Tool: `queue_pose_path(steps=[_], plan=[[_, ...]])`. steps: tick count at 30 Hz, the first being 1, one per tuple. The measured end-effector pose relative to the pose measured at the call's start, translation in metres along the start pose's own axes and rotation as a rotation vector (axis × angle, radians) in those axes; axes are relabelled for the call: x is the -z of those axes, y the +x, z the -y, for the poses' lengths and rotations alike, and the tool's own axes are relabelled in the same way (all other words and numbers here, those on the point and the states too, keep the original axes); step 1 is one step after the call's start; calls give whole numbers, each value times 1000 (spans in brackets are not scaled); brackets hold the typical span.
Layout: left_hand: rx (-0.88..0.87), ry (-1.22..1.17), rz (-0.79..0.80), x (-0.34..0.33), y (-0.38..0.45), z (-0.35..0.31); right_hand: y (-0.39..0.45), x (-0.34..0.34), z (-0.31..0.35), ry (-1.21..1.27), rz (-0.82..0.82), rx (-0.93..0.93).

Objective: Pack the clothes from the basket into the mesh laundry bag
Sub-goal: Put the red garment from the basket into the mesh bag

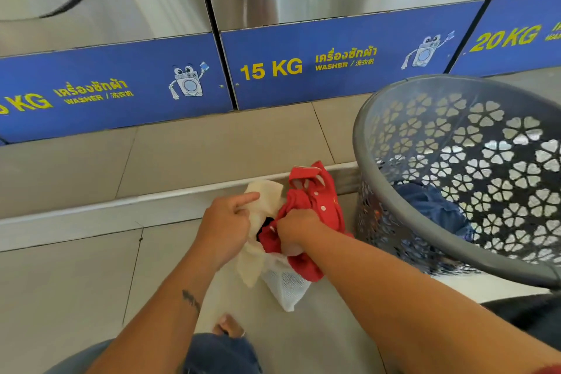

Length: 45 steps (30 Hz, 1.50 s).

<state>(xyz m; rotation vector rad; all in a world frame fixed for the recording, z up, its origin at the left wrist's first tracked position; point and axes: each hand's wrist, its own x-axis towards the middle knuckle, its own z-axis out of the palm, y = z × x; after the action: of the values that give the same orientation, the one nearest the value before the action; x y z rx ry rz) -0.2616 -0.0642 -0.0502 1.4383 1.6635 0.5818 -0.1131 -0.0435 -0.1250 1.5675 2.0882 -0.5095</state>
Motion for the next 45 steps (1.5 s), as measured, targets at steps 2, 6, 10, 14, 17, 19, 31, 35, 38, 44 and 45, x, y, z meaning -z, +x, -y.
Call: queue_pose_path(steps=[2, 6, 10, 14, 17, 19, 31, 35, 38, 44, 45], plan=[[-19, 111, -39, -1, 2, 0, -6, 0, -5, 164, -39, 65], [-41, 192, -81, -3, 3, 0, -25, 4, -8, 622, -206, 162], [-21, 26, -101, -1, -1, -7, -33, -2, 18, 680, -342, 268], [-27, -167, -47, 0, -11, -16, -25, -20, 50, 259, -214, 255], [-48, -233, -85, 8, -16, -18, -6, -31, 68, -52, -176, 143], [-31, -287, -114, 13, -16, -15, 8, -33, 69, -144, -76, 12], [-32, 144, -10, -18, -22, -13, -61, -1, -26, 11, -76, -52], [-42, 202, -49, -16, -25, -11, -79, -11, -26, 494, -368, -14], [-9, 177, -87, -16, -23, -10, -82, -21, -6, 794, -553, 43], [33, -8, -102, -14, -11, -9, -63, -37, 33, 949, -677, 266], [37, -39, -89, -14, -11, -8, -55, -40, 38, 920, -678, 303]])
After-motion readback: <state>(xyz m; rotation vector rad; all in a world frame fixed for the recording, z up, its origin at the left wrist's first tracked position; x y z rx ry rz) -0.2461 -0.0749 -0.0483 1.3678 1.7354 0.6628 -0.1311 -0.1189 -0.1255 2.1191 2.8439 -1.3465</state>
